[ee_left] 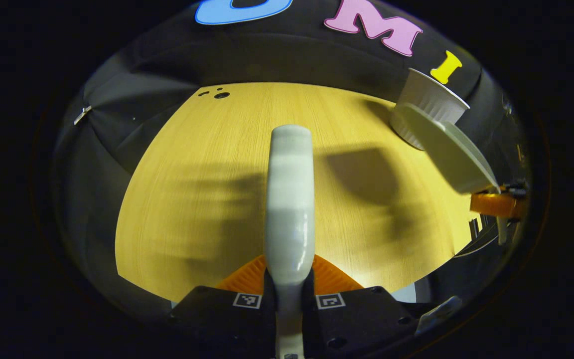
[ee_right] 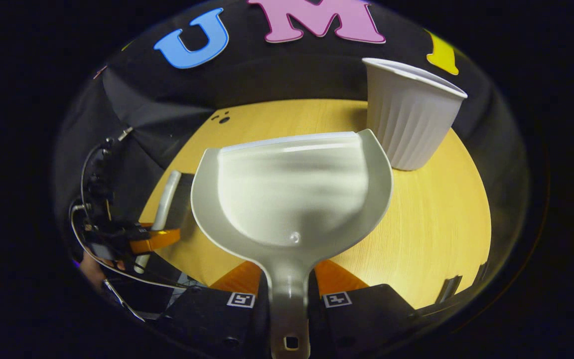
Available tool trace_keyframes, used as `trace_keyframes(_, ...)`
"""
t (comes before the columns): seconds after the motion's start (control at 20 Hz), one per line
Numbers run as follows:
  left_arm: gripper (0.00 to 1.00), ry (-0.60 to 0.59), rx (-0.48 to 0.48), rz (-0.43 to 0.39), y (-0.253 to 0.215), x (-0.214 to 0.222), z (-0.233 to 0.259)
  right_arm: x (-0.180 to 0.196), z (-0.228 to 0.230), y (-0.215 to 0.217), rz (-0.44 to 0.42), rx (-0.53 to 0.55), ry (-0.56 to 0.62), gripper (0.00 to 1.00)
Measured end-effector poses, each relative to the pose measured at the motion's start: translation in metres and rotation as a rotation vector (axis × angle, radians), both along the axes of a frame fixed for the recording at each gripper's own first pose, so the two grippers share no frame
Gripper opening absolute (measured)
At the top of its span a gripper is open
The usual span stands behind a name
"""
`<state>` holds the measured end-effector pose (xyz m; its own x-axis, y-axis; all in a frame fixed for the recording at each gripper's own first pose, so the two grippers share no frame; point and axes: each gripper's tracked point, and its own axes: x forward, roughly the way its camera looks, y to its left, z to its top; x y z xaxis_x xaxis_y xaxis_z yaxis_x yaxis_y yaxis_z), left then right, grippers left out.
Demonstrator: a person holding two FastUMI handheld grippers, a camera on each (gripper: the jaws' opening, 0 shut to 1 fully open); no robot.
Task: Pick up the small broom and dustpan from the desktop, sweep the trash into the dustpan with the broom, and then empty the trash into the garbage bin.
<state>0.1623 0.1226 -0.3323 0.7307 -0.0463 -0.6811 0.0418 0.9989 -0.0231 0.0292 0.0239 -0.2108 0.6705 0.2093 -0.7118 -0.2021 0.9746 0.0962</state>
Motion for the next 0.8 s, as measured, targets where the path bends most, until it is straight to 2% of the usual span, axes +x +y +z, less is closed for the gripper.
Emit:
trace_keyframes(0.1, 0.25, 0.021, 0.016, 0.006, -0.001, 0.008, -0.010, -0.003, -0.024, 0.001, -0.017, -0.012, 0.042, 0.31)
trace_keyframes(0.15, 0.25, 0.035, 0.027, 0.005, -0.001, 0.010, -0.015, -0.003, -0.038, 0.000, -0.031, -0.012, 0.062, 0.37)
trace_keyframes(0.2, 0.25, 0.046, 0.039, 0.003, -0.001, 0.015, -0.019, -0.003, -0.049, 0.000, -0.044, -0.012, 0.084, 0.34)
trace_keyframes(0.4, 0.26, 0.085, 0.095, -0.011, 0.001, 0.032, -0.031, -0.004, -0.079, -0.011, -0.085, -0.043, 0.153, 0.35)
trace_keyframes(0.6, 0.27, 0.136, 0.143, 0.001, 0.004, 0.051, -0.041, -0.002, -0.085, -0.012, -0.118, -0.076, 0.164, 0.35)
trace_keyframes(0.65, 0.27, 0.145, 0.147, 0.004, 0.003, 0.052, -0.043, -0.001, -0.084, -0.011, -0.128, -0.070, 0.163, 0.31)
trace_keyframes(0.8, 0.28, 0.169, 0.162, 0.010, 0.001, 0.054, -0.048, 0.001, -0.085, -0.007, -0.149, -0.055, 0.168, 0.35)
